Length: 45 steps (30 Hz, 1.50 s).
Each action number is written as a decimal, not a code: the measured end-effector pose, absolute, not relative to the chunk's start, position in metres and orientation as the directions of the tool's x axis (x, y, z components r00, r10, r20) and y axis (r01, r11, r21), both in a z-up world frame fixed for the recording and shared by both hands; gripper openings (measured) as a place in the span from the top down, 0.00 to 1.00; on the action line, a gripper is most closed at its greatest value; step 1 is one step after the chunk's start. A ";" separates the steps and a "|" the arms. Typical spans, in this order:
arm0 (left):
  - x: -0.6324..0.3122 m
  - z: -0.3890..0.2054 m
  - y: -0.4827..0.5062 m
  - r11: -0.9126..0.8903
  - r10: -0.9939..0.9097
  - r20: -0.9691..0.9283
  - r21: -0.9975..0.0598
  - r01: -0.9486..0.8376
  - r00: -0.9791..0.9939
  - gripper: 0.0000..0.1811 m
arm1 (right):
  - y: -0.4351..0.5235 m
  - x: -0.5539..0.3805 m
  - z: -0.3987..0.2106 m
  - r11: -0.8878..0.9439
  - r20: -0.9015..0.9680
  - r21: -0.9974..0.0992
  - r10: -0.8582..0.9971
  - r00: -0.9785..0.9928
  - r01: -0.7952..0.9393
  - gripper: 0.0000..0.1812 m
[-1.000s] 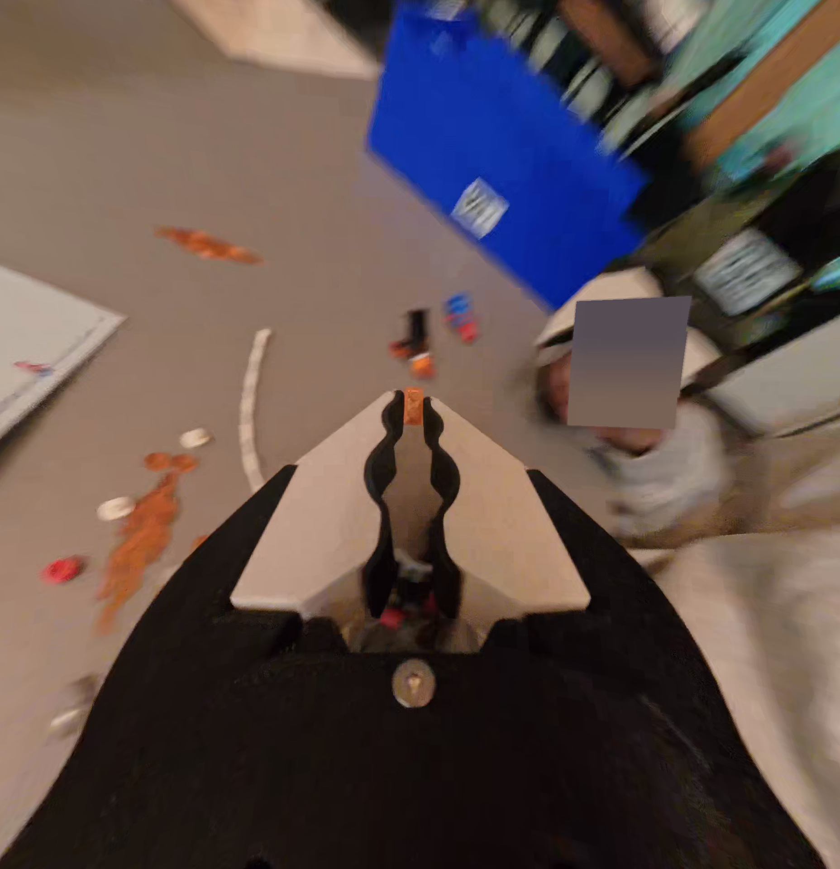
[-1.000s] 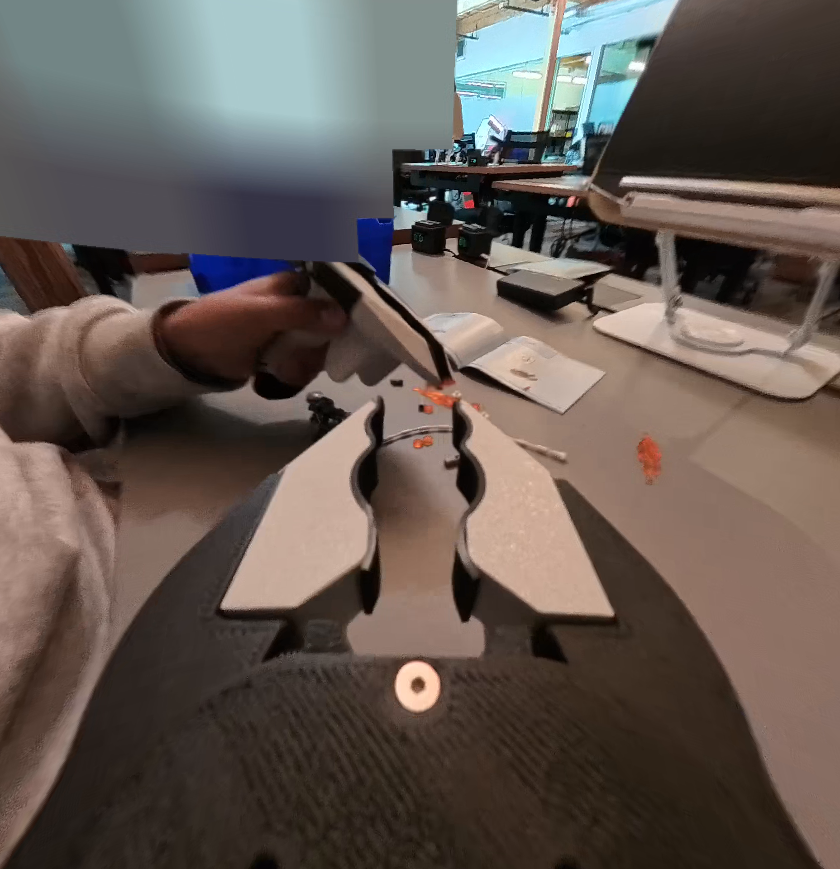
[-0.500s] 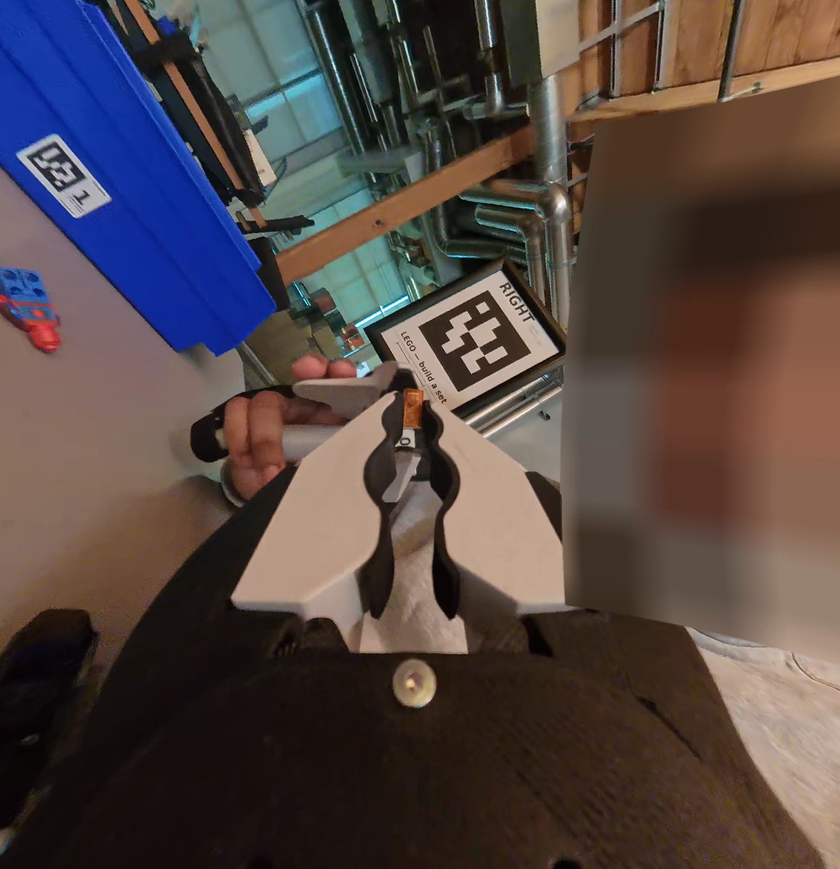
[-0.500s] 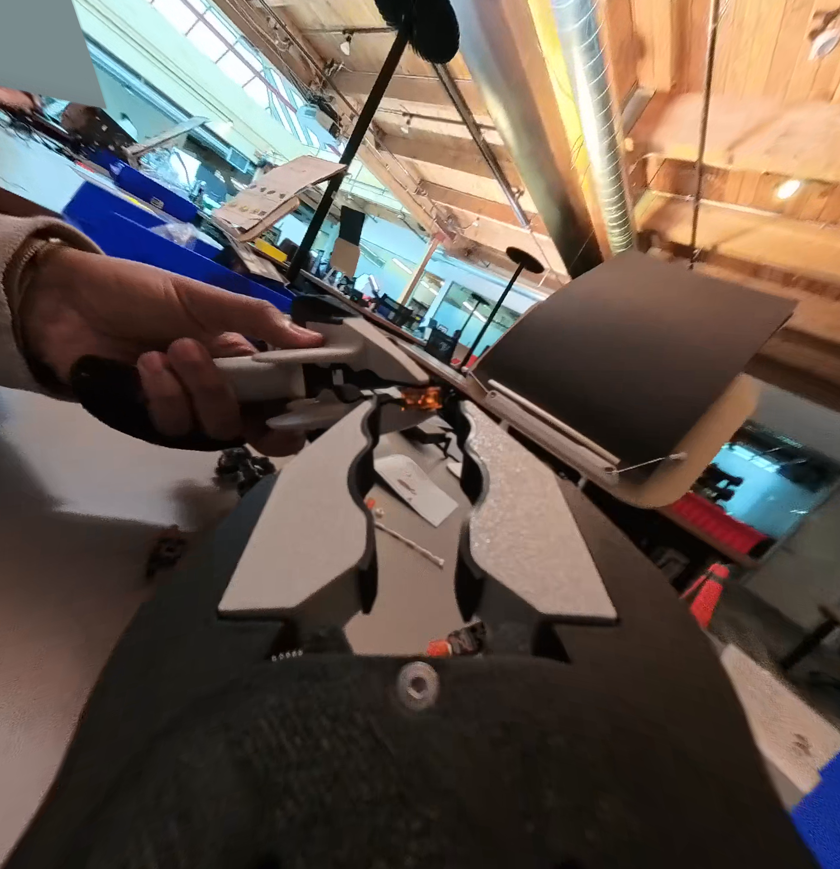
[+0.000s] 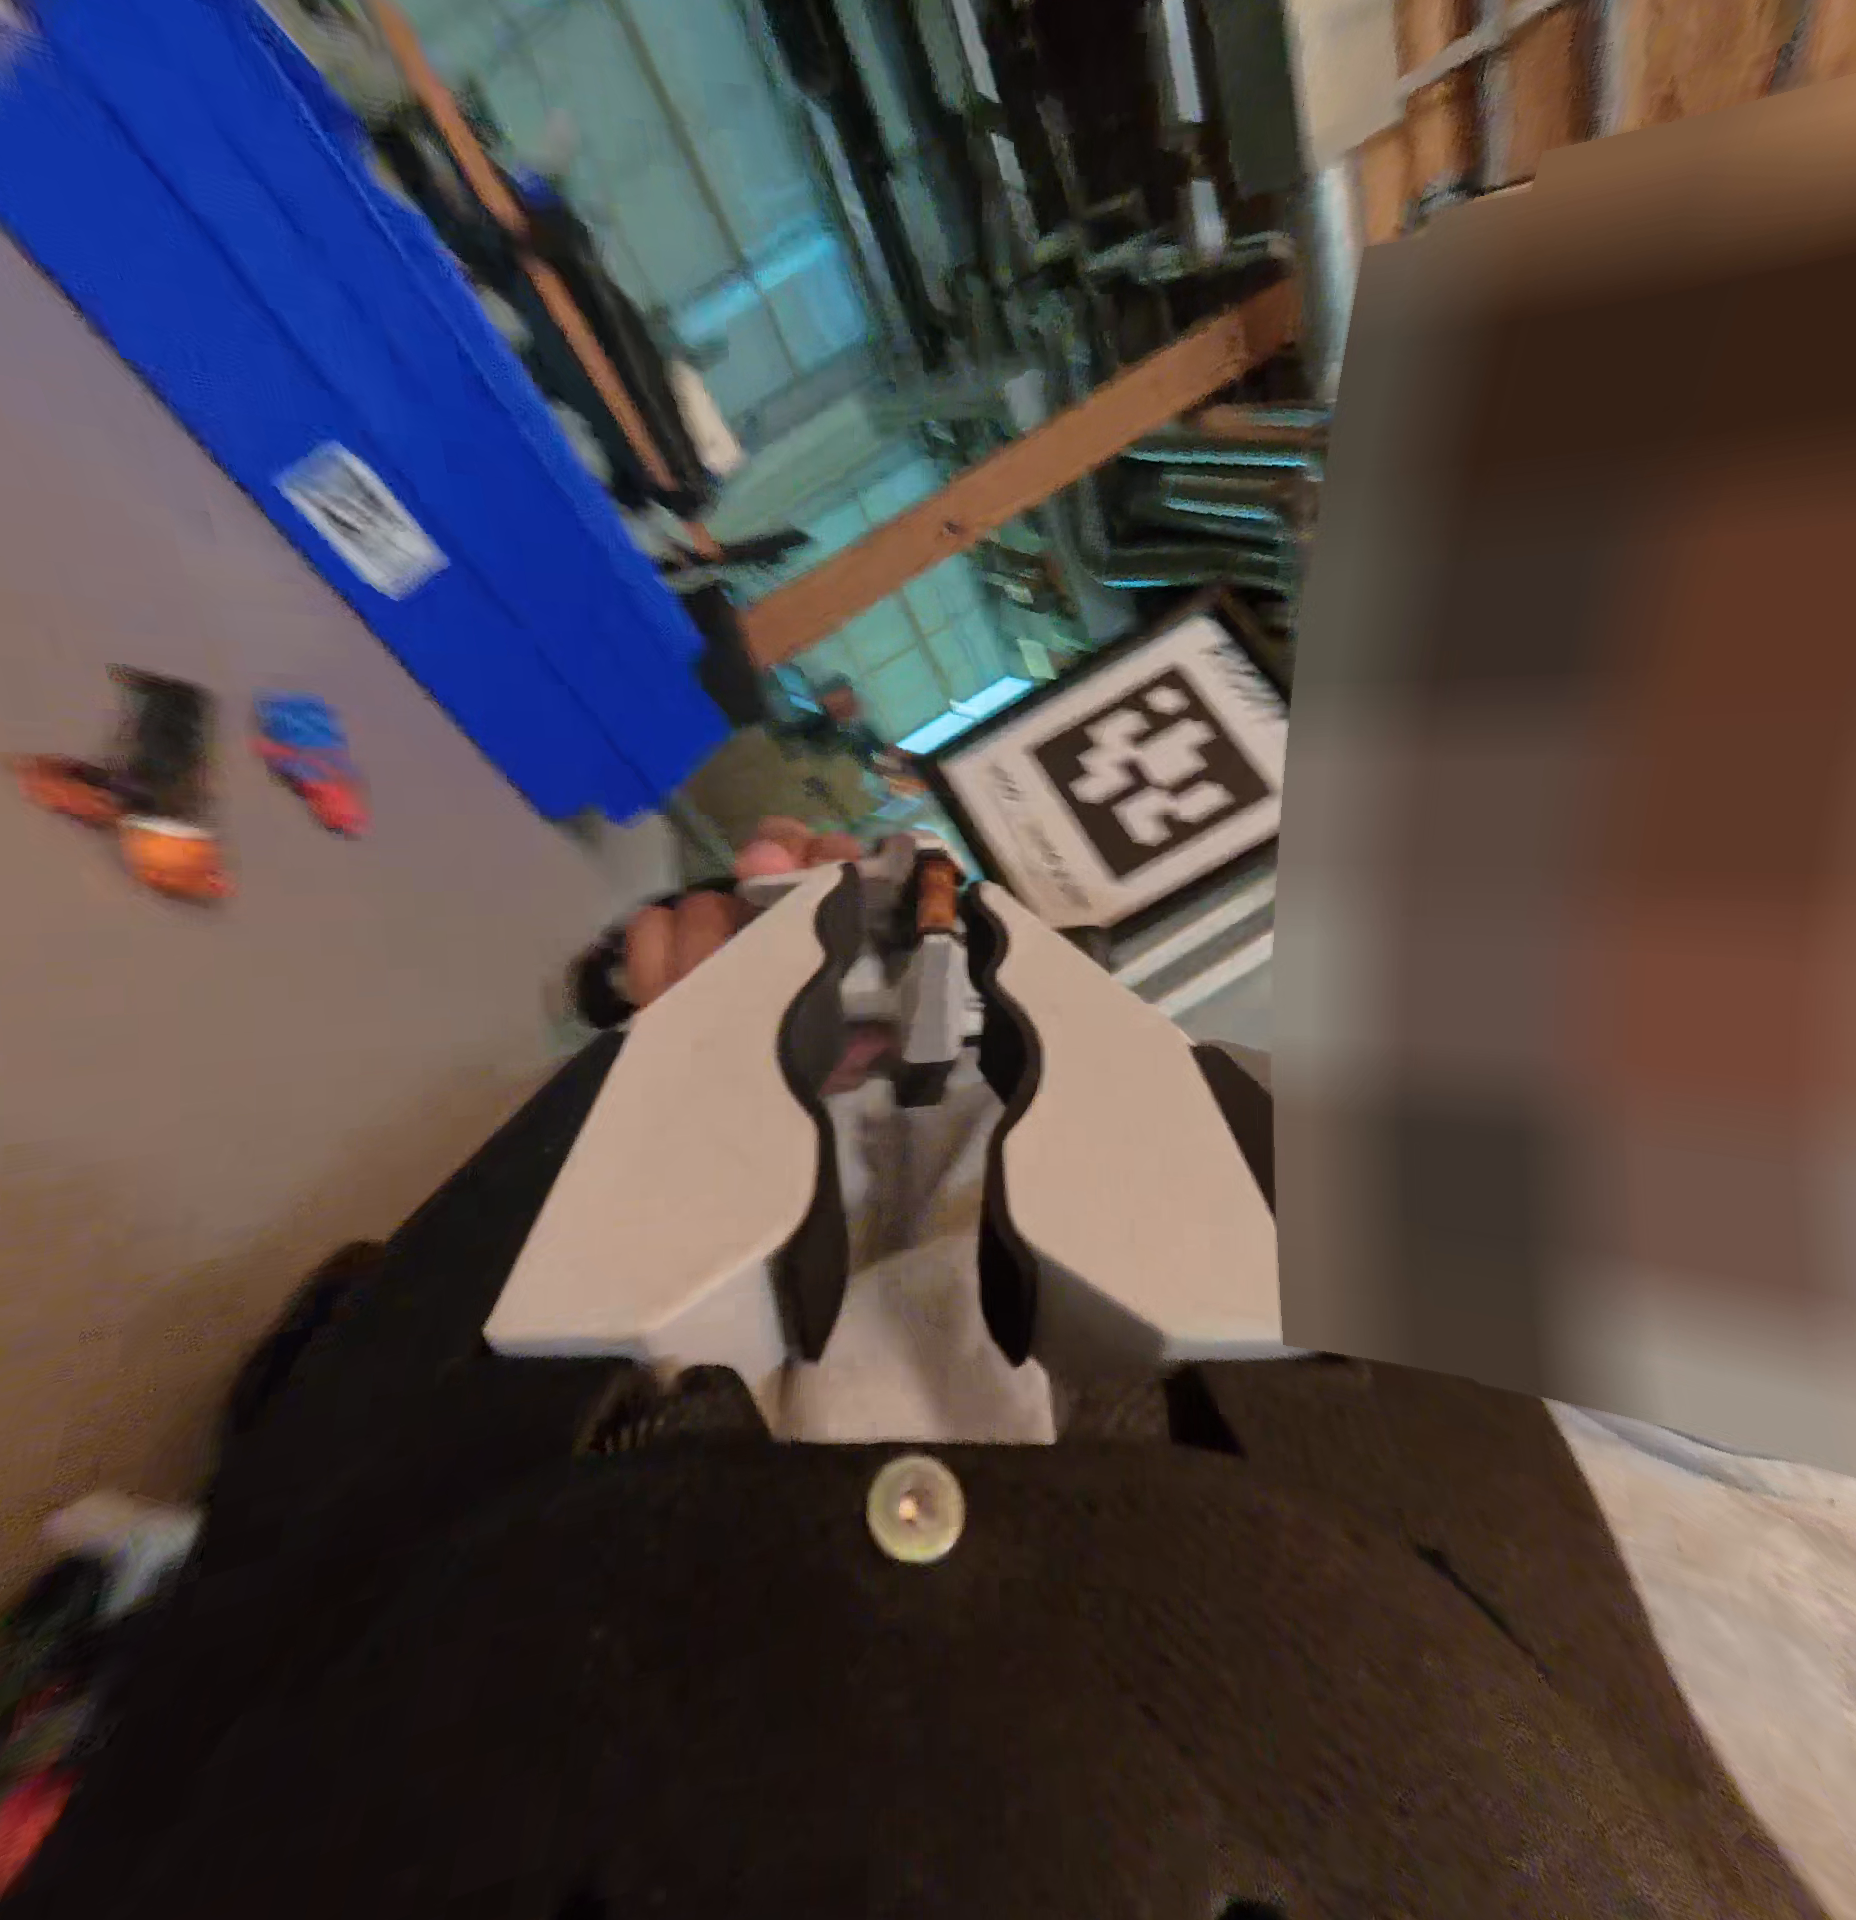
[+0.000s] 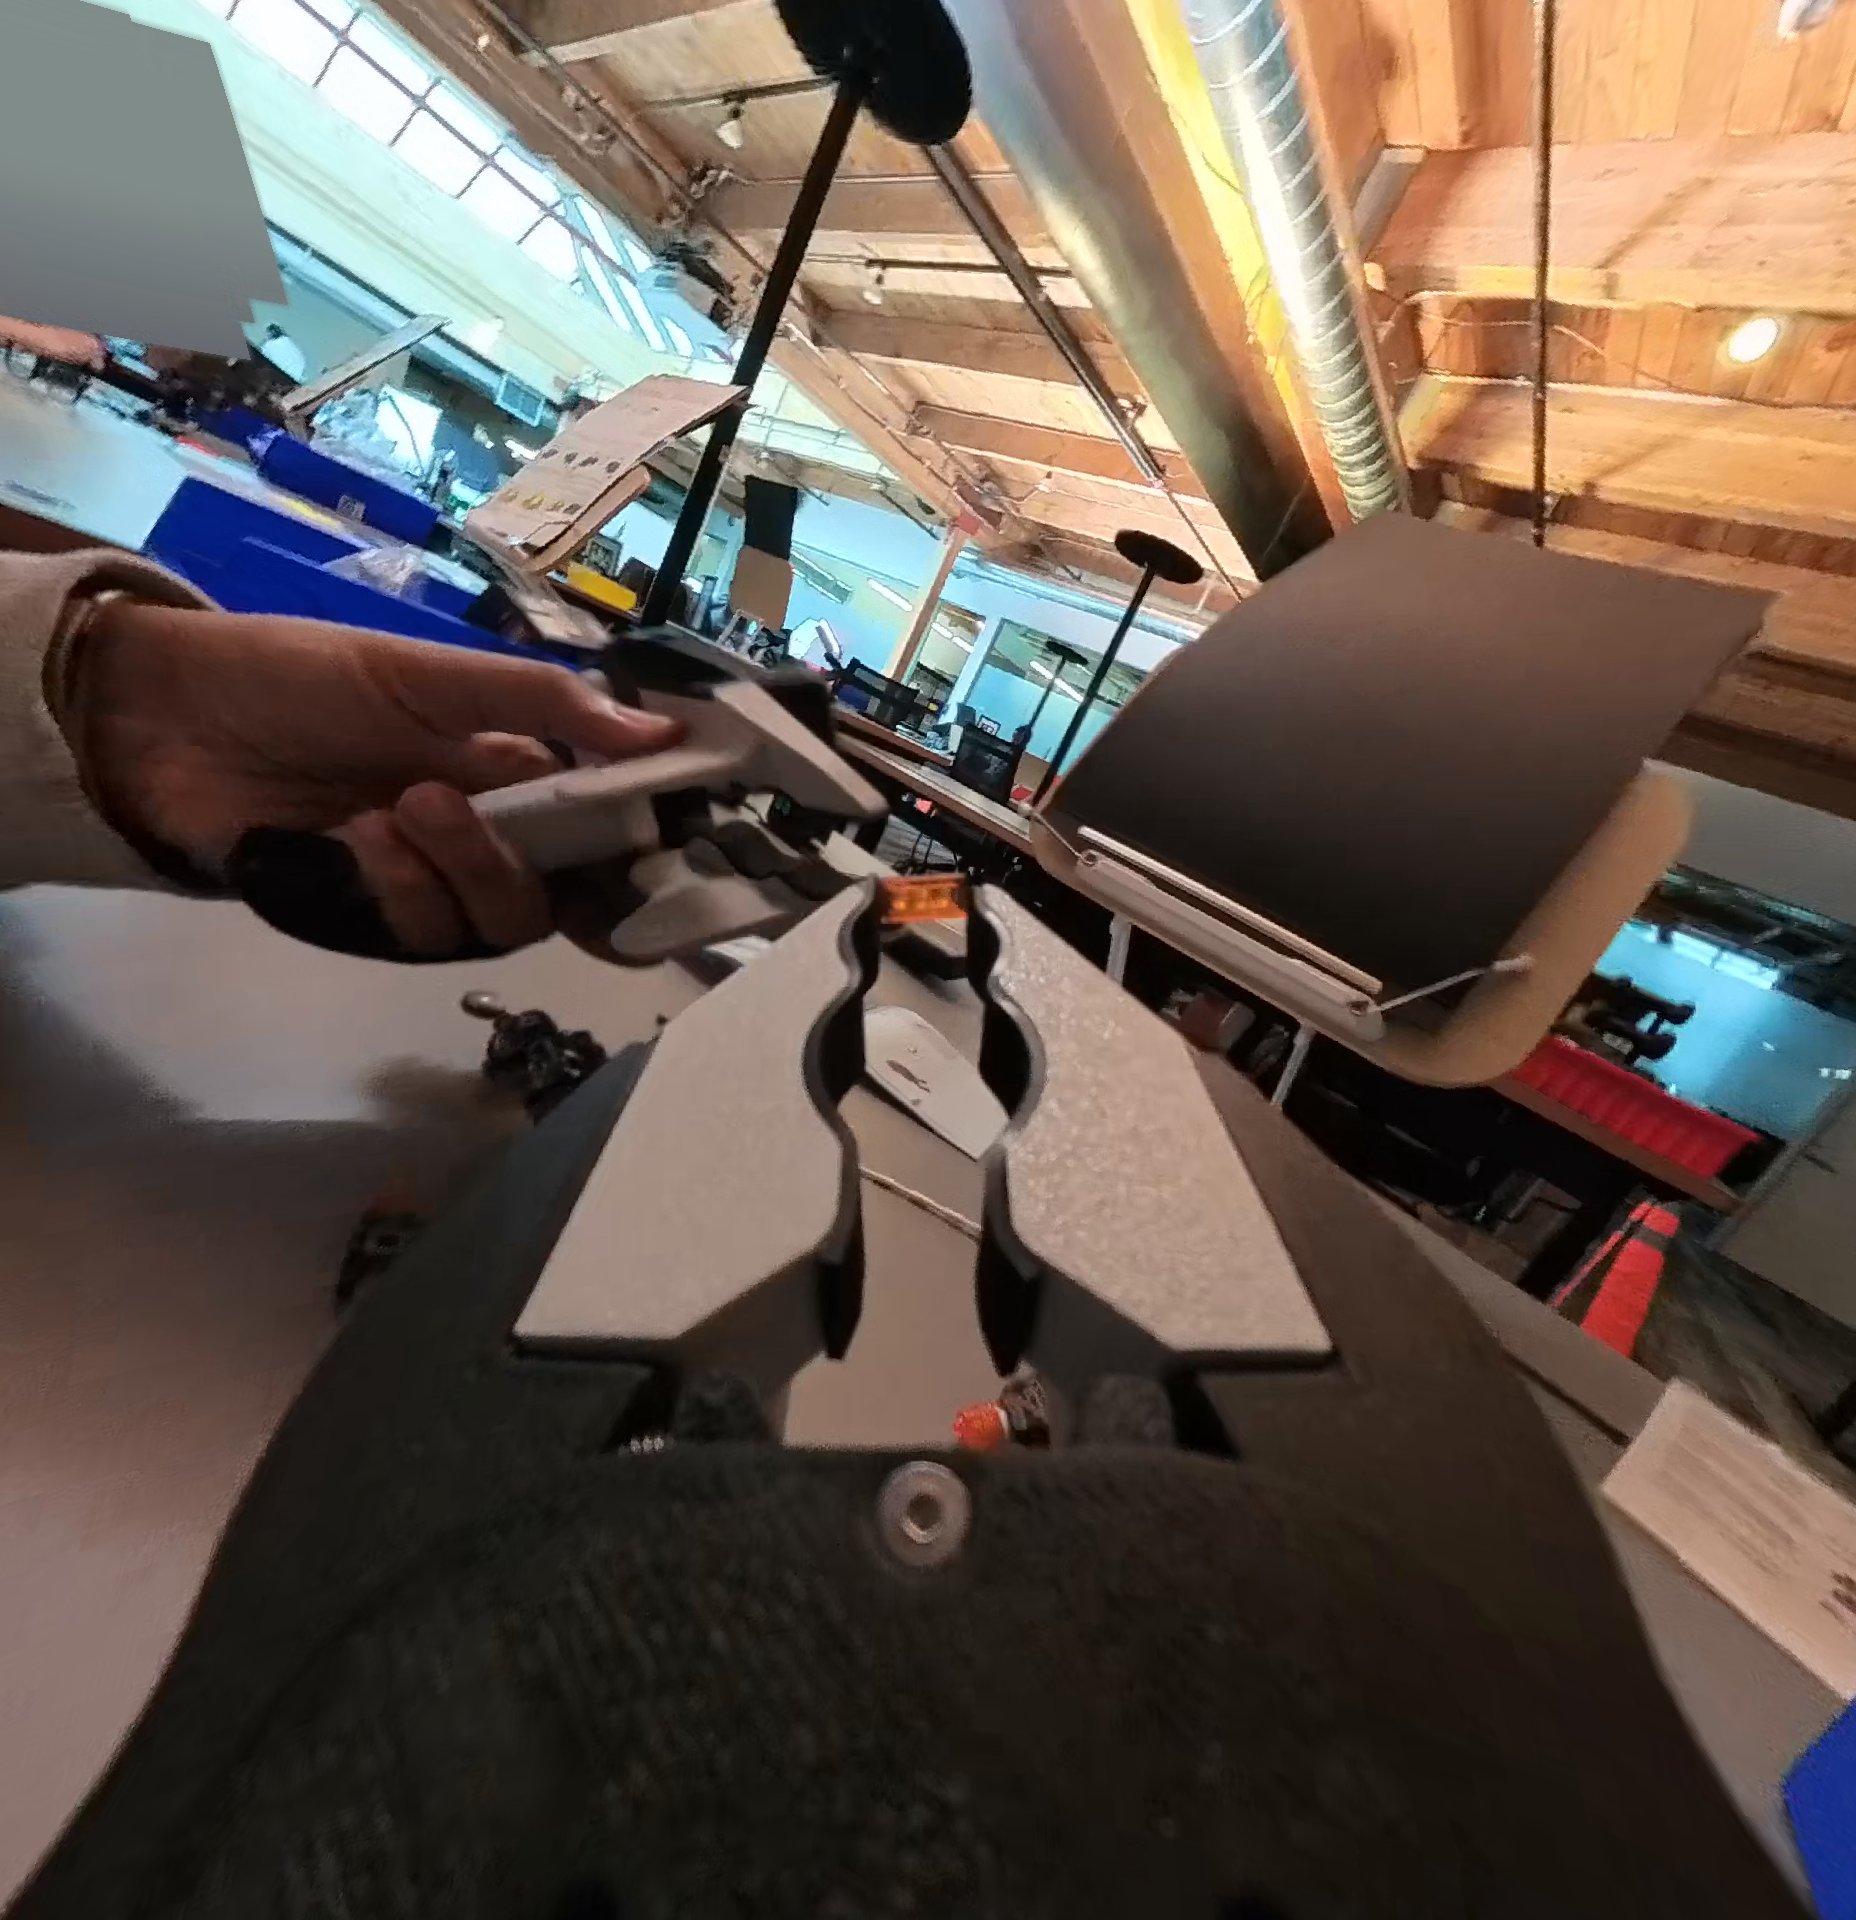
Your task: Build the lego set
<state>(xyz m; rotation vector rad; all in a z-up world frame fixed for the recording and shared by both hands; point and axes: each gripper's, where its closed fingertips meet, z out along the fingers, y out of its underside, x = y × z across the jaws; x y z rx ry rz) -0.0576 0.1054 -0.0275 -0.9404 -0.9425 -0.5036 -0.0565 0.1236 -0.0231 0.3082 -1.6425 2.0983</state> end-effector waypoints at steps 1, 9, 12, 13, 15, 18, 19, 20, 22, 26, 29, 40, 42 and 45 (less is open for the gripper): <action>-0.062 -0.030 0.090 0.537 0.155 0.835 -0.520 0.665 0.528 0.83 | 0.125 -0.061 -0.022 -0.188 0.414 -0.871 0.218 -0.884 -0.455 0.92; -0.015 -0.051 0.042 0.388 0.662 0.561 -0.824 0.413 0.498 0.80 | 0.118 -0.076 -0.034 -0.152 0.172 -0.971 0.098 -0.980 -0.186 0.93; 0.012 -0.085 0.069 0.310 0.614 0.624 -0.754 0.579 0.484 0.76 | 0.111 -0.070 -0.042 -0.105 0.130 -0.986 0.024 -0.991 -0.132 0.93; 0.021 -0.098 0.078 0.255 0.599 0.645 -0.716 0.650 0.475 0.74 | 0.109 -0.067 -0.045 -0.086 0.107 -0.991 -0.007 -0.994 -0.106 0.92; 0.033 -0.118 0.086 0.144 0.641 0.611 -0.691 0.709 0.465 0.72 | 0.105 -0.057 -0.052 -0.033 0.042 -0.999 -0.081 -0.996 -0.039 0.92; 0.036 -0.137 0.083 0.017 0.747 0.471 -0.719 0.695 0.470 0.70 | 0.102 -0.037 -0.067 0.101 -0.052 -0.994 -0.173 -0.983 0.035 0.92; 0.036 -0.140 0.086 -0.005 0.749 0.456 -0.722 0.692 0.480 0.70 | 0.103 -0.030 -0.071 0.148 -0.069 -0.988 -0.194 -0.979 0.040 0.92; 0.036 -0.142 0.090 -0.018 0.745 0.451 -0.723 0.691 0.491 0.69 | 0.104 -0.023 -0.075 0.187 -0.079 -0.982 -0.207 -0.975 0.040 0.92; 0.033 -0.149 0.096 -0.040 0.750 0.437 -0.720 0.693 0.497 0.66 | 0.107 -0.011 -0.078 0.242 -0.083 -0.970 -0.223 -0.971 0.028 0.93; 0.023 -0.161 0.093 -0.099 0.812 0.336 -0.725 0.681 0.477 0.59 | 0.110 -0.002 -0.098 0.364 -0.039 -0.931 -0.209 -0.977 -0.041 0.93; 0.021 -0.164 0.095 -0.147 0.822 0.289 -0.724 0.674 0.490 0.59 | 0.110 0.001 -0.116 0.423 -0.050 -0.905 -0.215 -0.975 -0.047 0.92; 0.039 -0.158 0.115 -0.121 0.735 0.400 -0.717 0.686 0.547 0.58 | 0.106 0.010 -0.121 0.461 -0.046 -0.884 -0.235 -0.971 -0.070 0.92; 0.046 -0.155 0.125 -0.116 0.694 0.438 -0.716 0.689 0.571 0.58 | 0.106 0.011 -0.123 0.472 -0.054 -0.879 -0.236 -0.970 -0.066 0.92; 0.047 -0.155 0.125 -0.123 0.695 0.426 -0.723 0.680 0.578 0.60 | 0.108 0.011 -0.126 0.490 -0.064 -0.869 -0.238 -0.969 -0.063 0.92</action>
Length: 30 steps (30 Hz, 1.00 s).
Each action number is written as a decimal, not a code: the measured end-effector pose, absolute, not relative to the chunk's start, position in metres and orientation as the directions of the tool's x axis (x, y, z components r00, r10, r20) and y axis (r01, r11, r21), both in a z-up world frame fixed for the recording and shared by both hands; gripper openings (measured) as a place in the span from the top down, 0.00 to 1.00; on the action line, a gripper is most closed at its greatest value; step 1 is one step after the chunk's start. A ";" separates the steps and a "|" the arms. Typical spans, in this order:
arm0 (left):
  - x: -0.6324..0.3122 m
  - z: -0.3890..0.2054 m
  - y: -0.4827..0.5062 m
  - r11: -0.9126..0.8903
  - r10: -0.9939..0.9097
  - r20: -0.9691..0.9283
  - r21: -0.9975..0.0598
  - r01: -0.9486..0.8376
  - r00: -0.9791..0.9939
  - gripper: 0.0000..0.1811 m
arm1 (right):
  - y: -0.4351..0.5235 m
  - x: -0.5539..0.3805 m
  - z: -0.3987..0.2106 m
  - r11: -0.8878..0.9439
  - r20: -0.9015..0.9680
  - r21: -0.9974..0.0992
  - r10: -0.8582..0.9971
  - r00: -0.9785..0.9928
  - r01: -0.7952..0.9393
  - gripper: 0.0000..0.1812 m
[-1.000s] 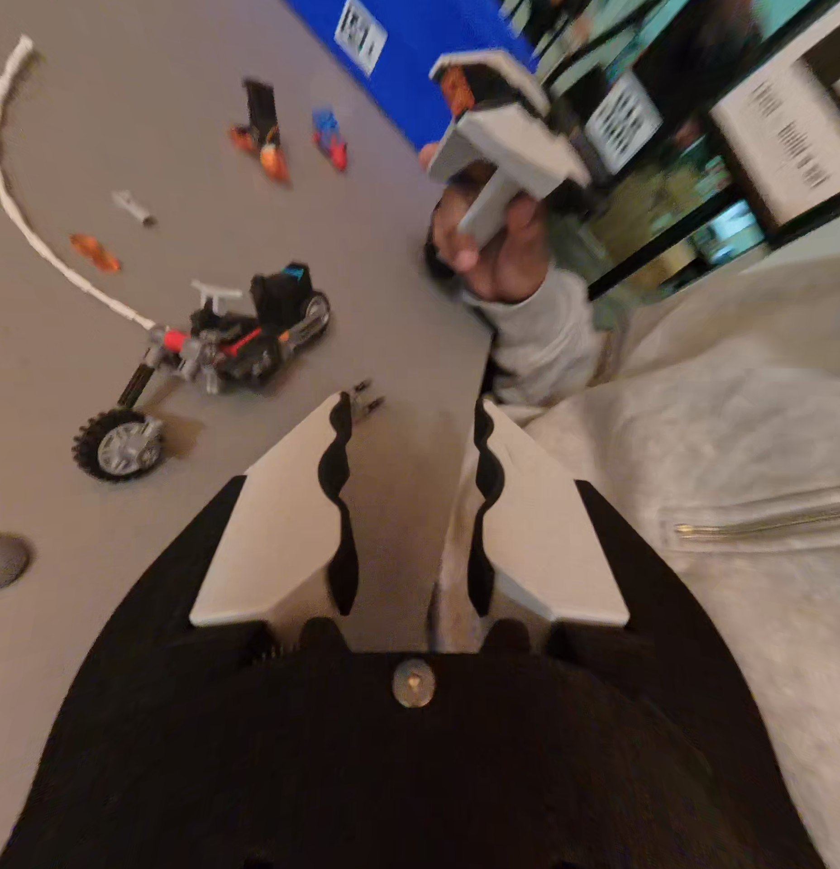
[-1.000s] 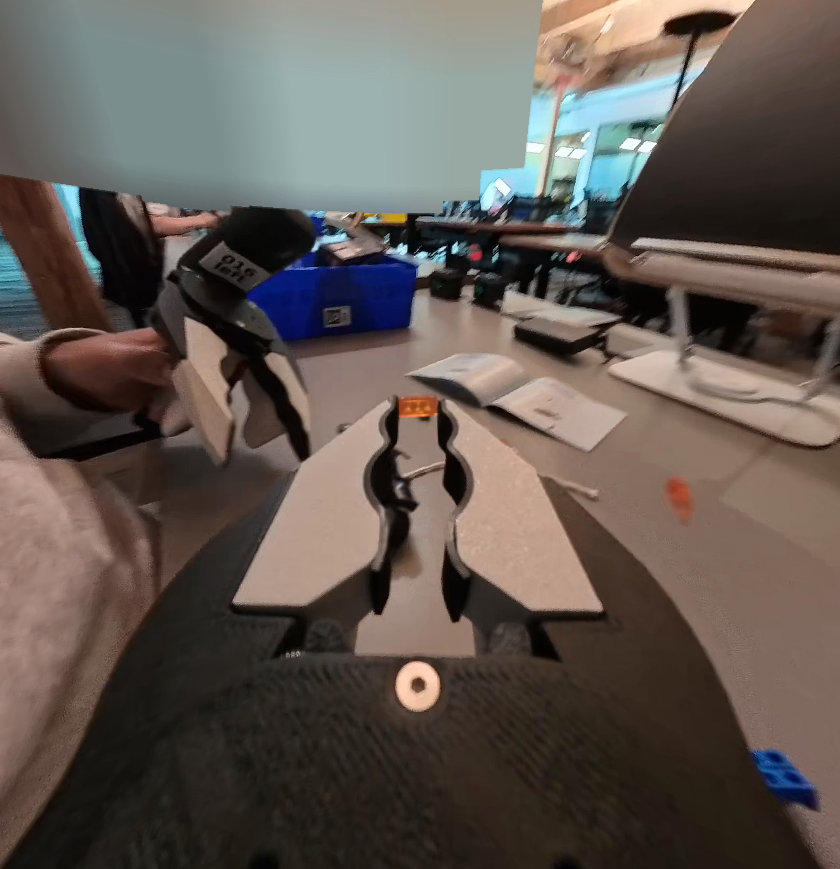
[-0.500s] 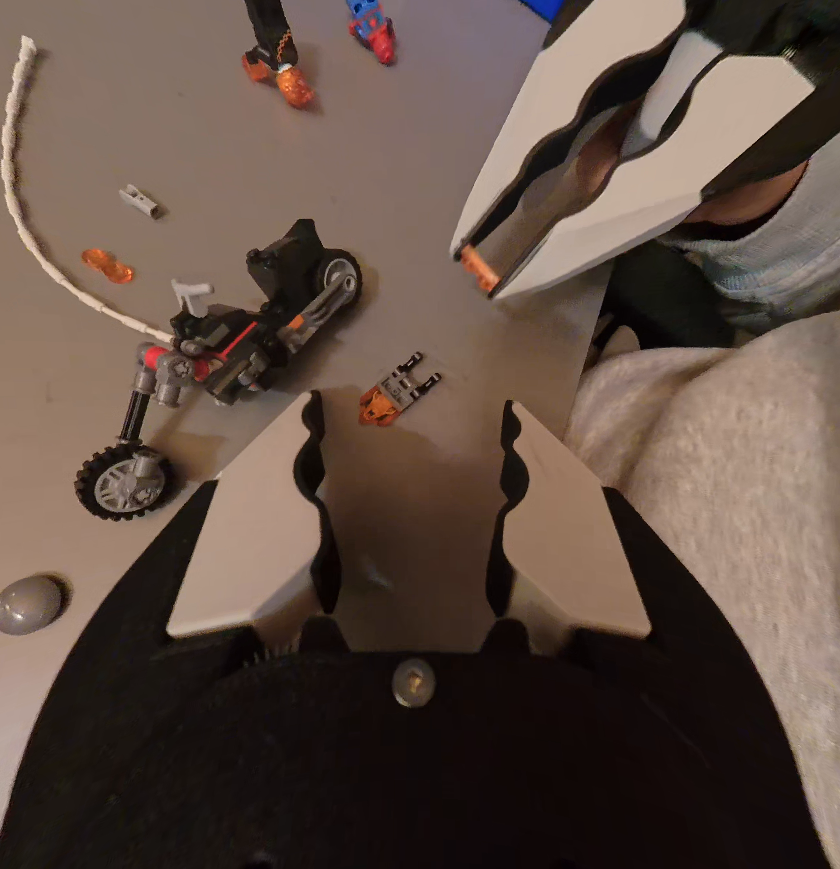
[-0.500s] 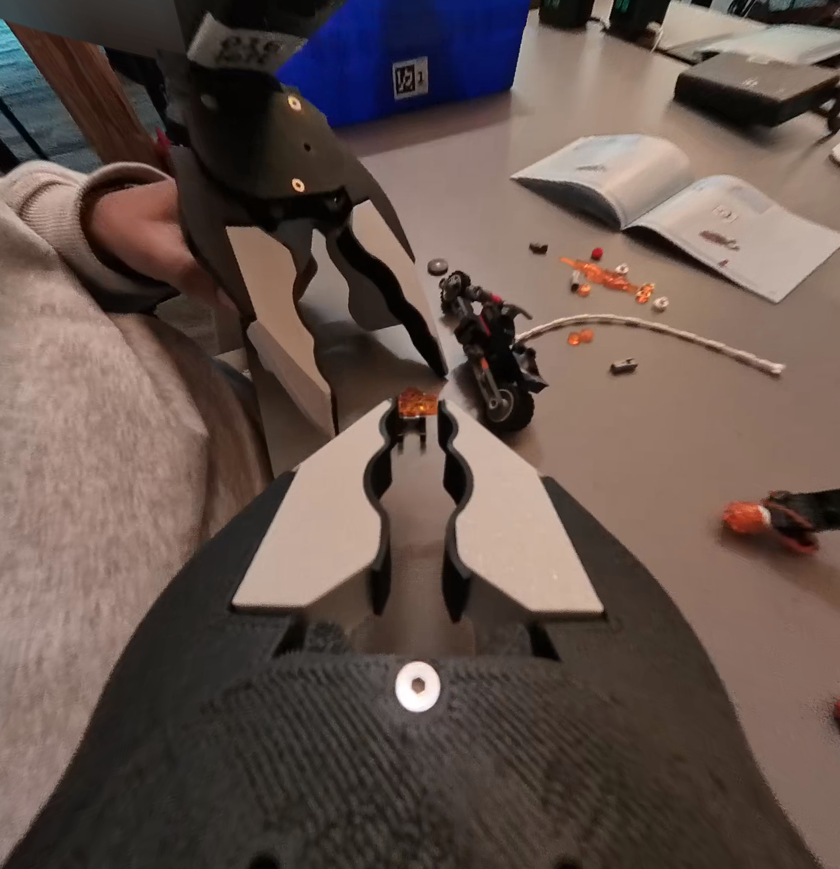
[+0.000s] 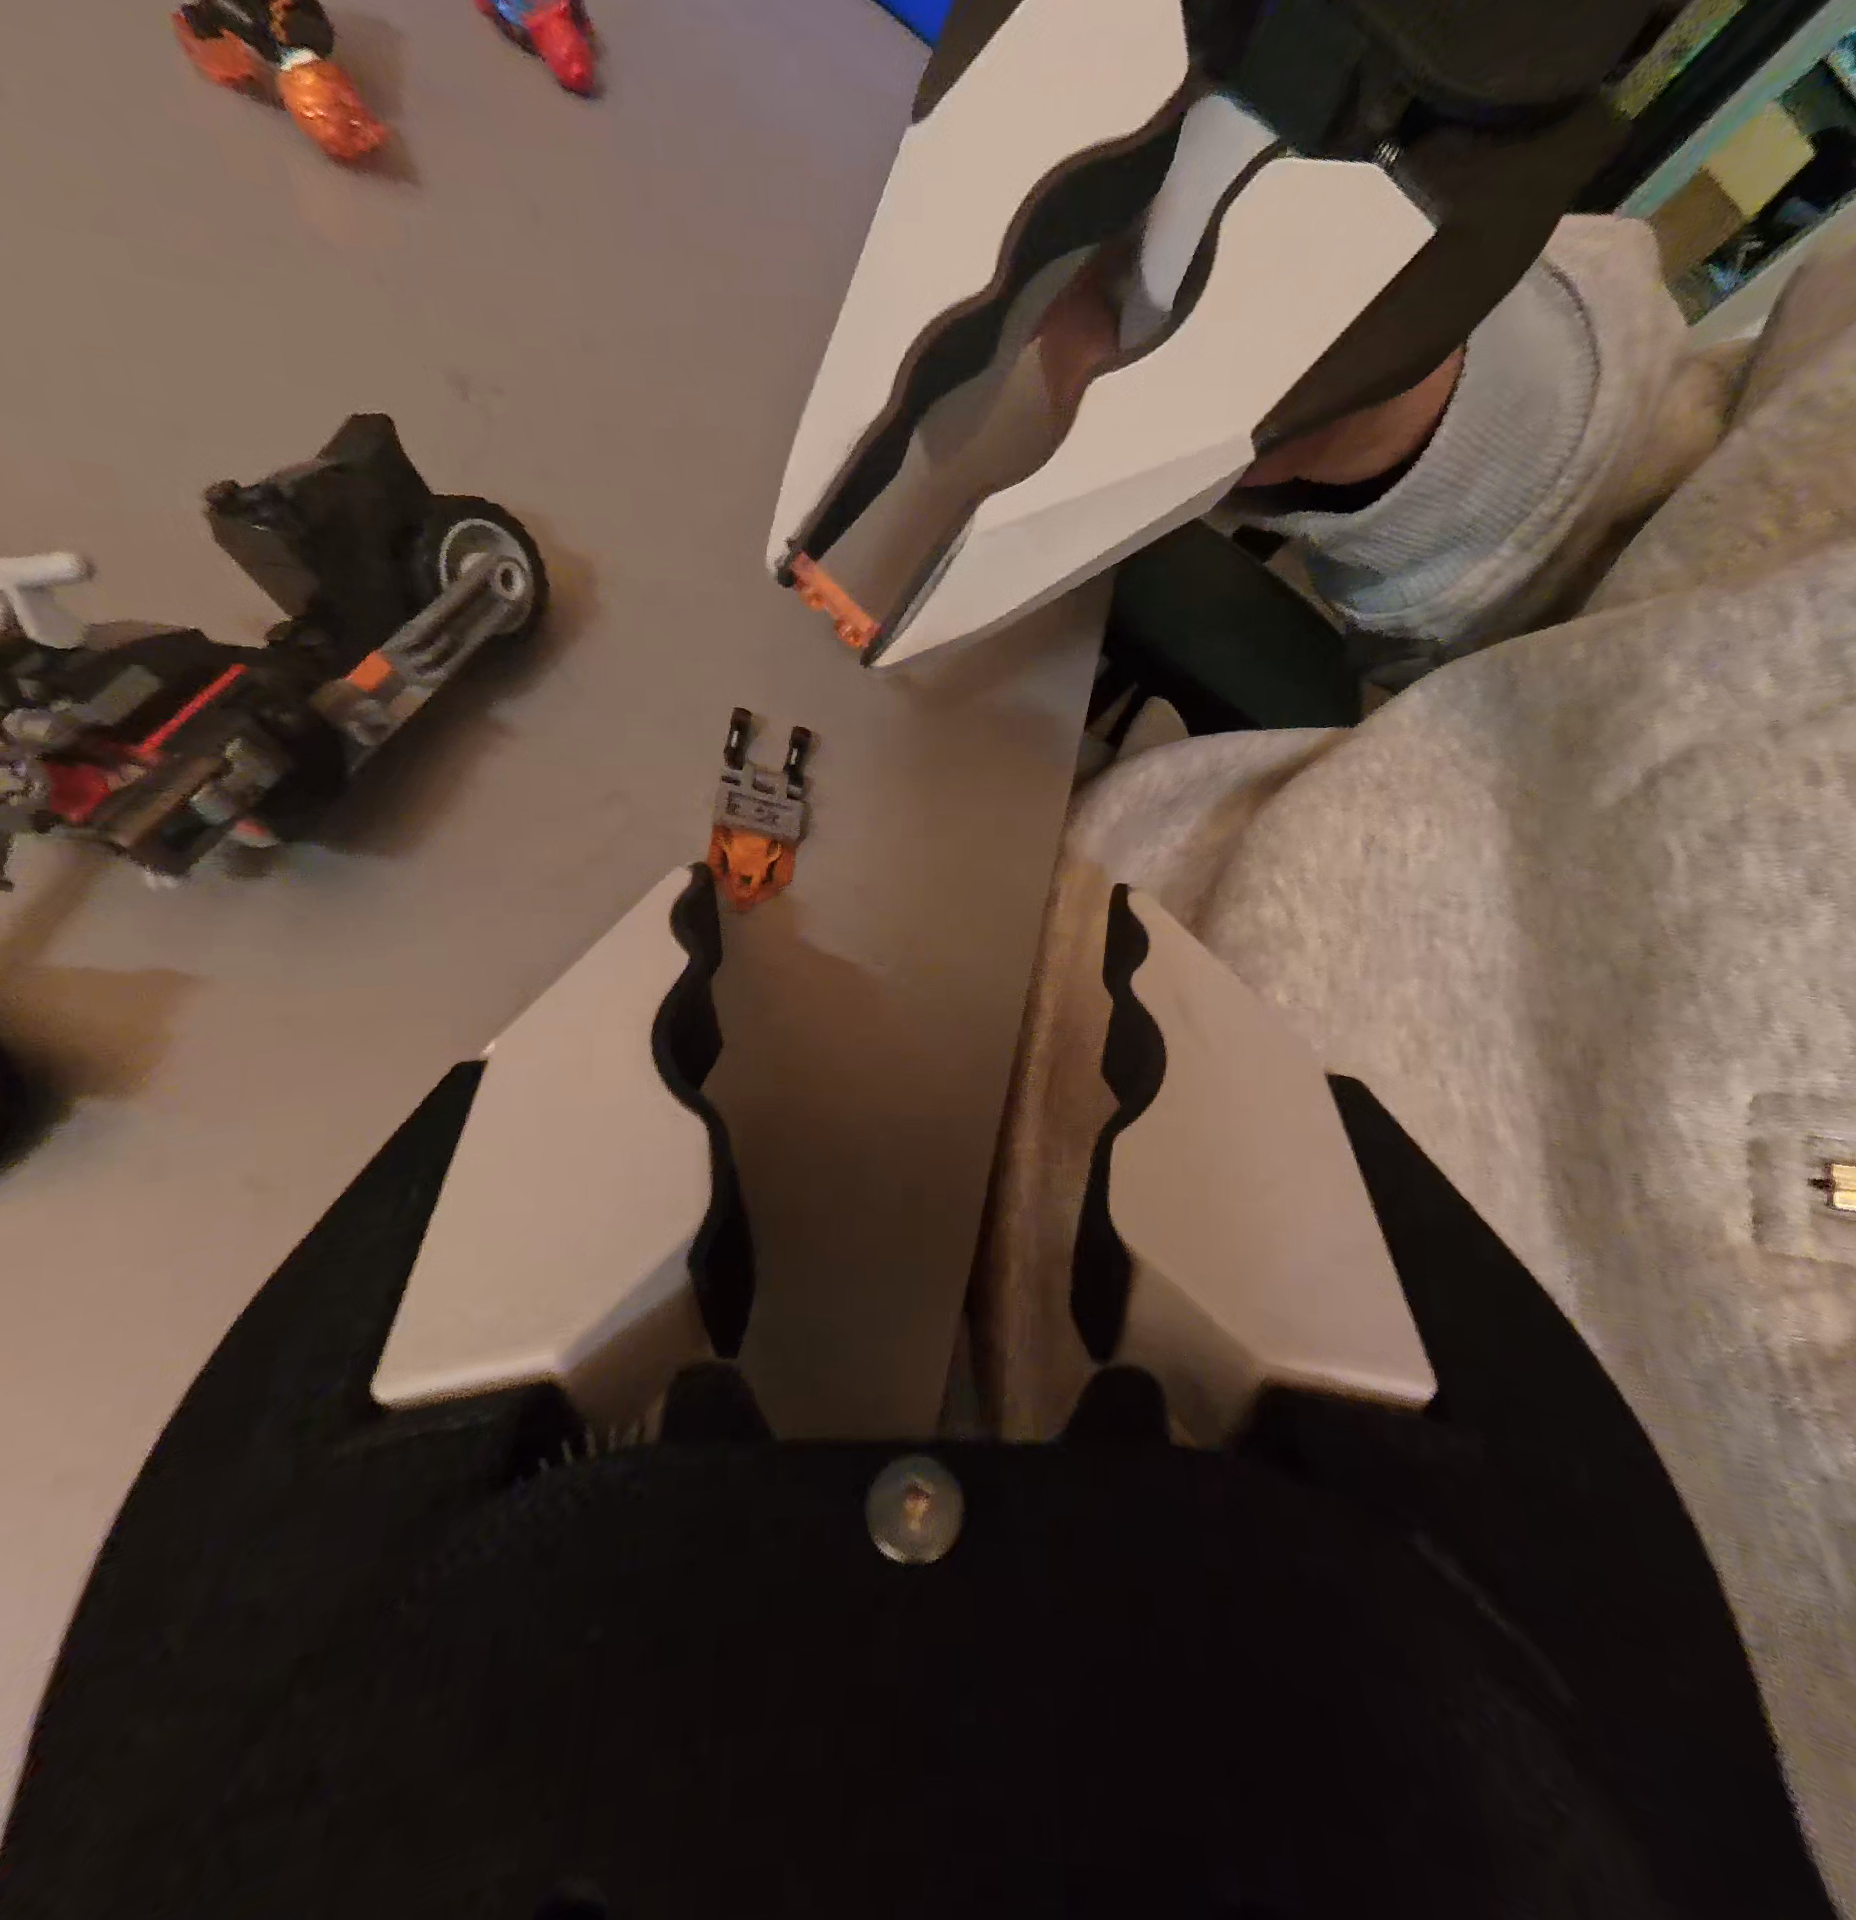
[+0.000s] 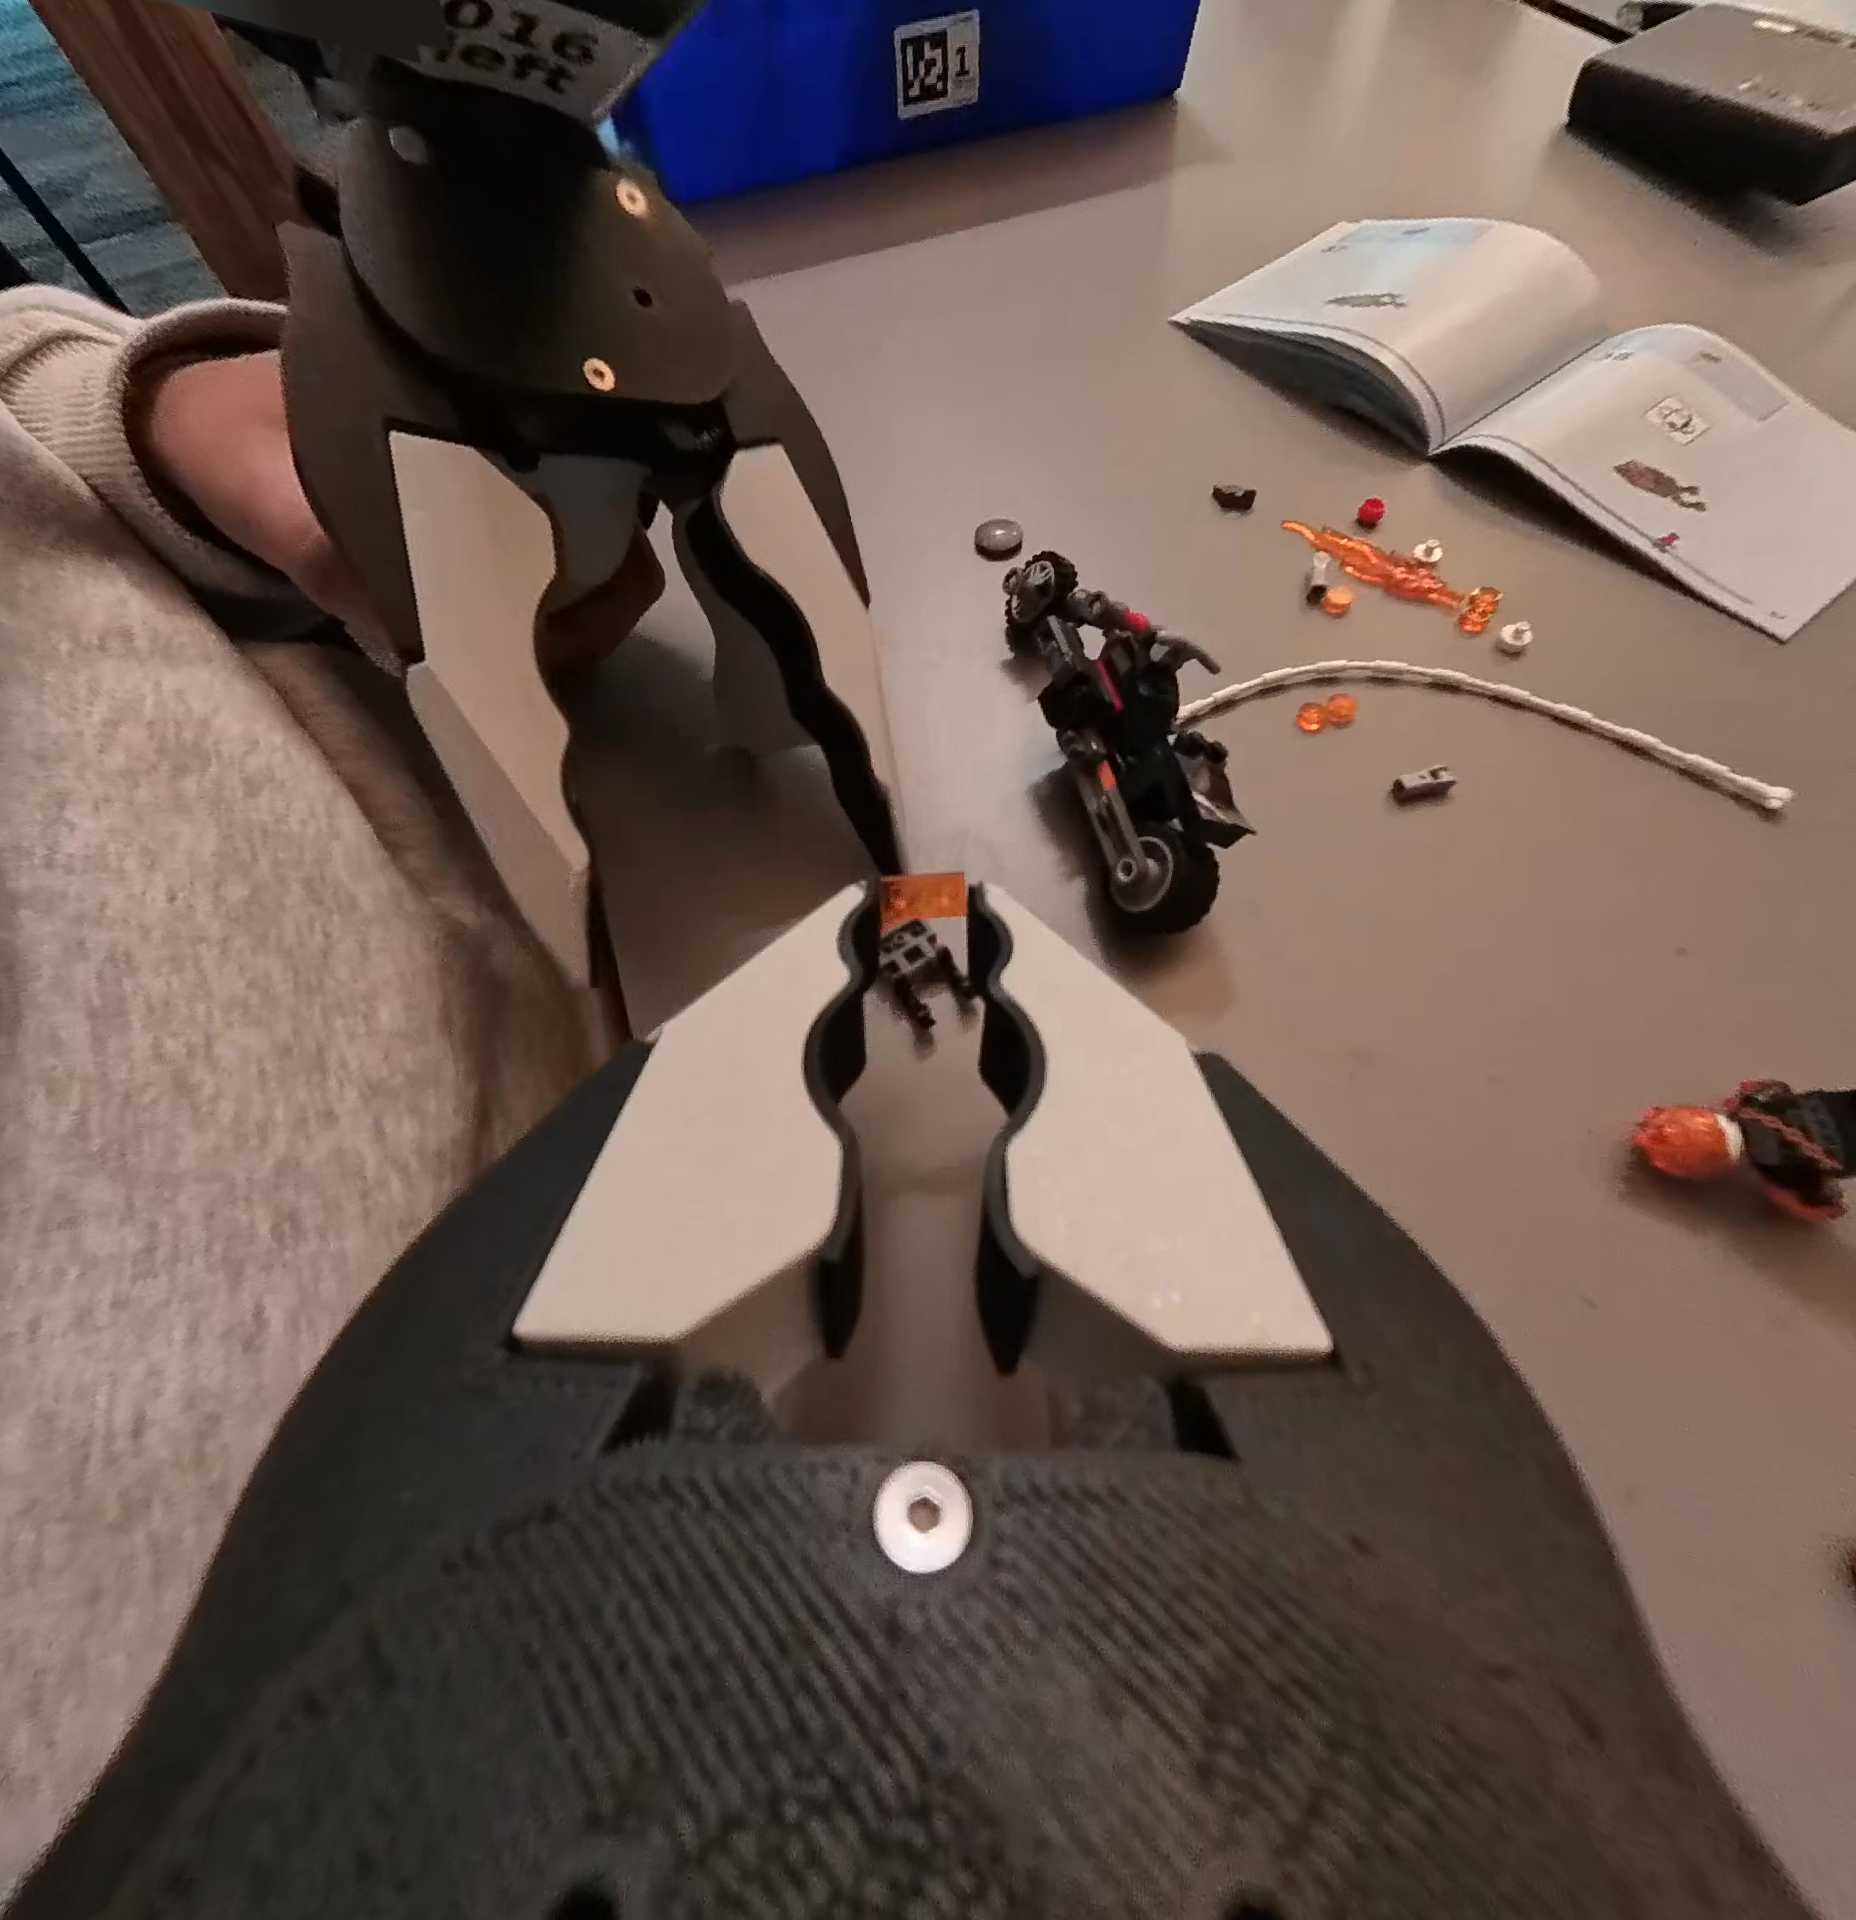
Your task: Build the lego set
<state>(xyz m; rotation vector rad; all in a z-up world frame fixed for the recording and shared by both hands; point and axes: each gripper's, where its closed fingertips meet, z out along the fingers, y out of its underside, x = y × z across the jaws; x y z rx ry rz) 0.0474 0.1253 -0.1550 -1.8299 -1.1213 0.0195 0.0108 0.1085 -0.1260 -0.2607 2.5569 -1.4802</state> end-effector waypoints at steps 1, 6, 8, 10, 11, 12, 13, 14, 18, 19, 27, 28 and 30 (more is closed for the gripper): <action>0.047 -0.155 0.123 -0.124 0.703 0.417 -0.726 0.677 0.576 0.60 | 0.109 0.011 -0.127 0.500 -0.063 -0.863 -0.243 -0.968 -0.069 0.92; 0.045 -0.152 0.117 -0.086 0.710 0.427 -0.736 0.671 0.559 0.62 | 0.112 0.019 -0.132 0.545 0.011 -0.812 -0.346 -0.938 -0.210 0.92; 0.045 -0.151 0.116 -0.078 0.711 0.431 -0.737 0.672 0.556 0.63 | 0.110 0.022 -0.132 0.553 0.058 -0.778 -0.410 -0.910 -0.298 0.92; 0.045 -0.150 0.113 -0.081 0.722 0.413 -0.746 0.661 0.555 0.64 | 0.104 0.024 -0.134 0.567 0.085 -0.737 -0.461 -0.884 -0.366 0.92; 0.045 -0.149 0.111 -0.082 0.729 0.401 -0.753 0.653 0.555 0.64 | 0.102 0.026 -0.136 0.578 0.085 -0.713 -0.491 -0.867 -0.398 0.92; 0.045 -0.147 0.109 -0.082 0.736 0.389 -0.761 0.643 0.554 0.65 | 0.100 0.028 -0.139 0.591 0.083 -0.683 -0.521 -0.850 -0.429 0.92; 0.045 -0.146 0.106 -0.079 0.741 0.380 -0.769 0.634 0.553 0.65 | 0.098 0.029 -0.144 0.605 0.083 -0.649 -0.547 -0.833 -0.462 0.92; 0.046 -0.145 0.104 -0.073 0.745 0.376 -0.775 0.627 0.552 0.66 | 0.097 0.028 -0.148 0.619 0.084 -0.611 -0.569 -0.818 -0.494 0.92; 0.050 -0.138 0.097 -0.011 0.730 0.408 -0.795 0.607 0.549 0.67 | 0.095 0.027 -0.160 0.657 0.056 -0.494 -0.629 -0.775 -0.569 0.92; 0.051 -0.135 0.096 0.013 0.721 0.420 -0.803 0.596 0.551 0.68 | 0.095 0.028 -0.162 0.662 0.040 -0.478 -0.640 -0.768 -0.577 0.92; 0.058 -0.115 0.079 0.254 0.585 0.611 -0.762 0.595 0.533 0.67 | 0.091 0.027 -0.171 0.696 -0.010 -0.372 -0.664 -0.747 -0.614 0.92; 0.058 -0.112 0.076 0.280 0.572 0.624 -0.759 0.588 0.533 0.67 | 0.090 0.027 -0.171 0.700 -0.015 -0.365 -0.664 -0.748 -0.614 0.92; 0.058 -0.107 0.072 0.317 0.548 0.641 -0.754 0.576 0.538 0.67 | 0.089 0.026 -0.173 0.704 -0.020 -0.348 -0.665 -0.746 -0.619 0.92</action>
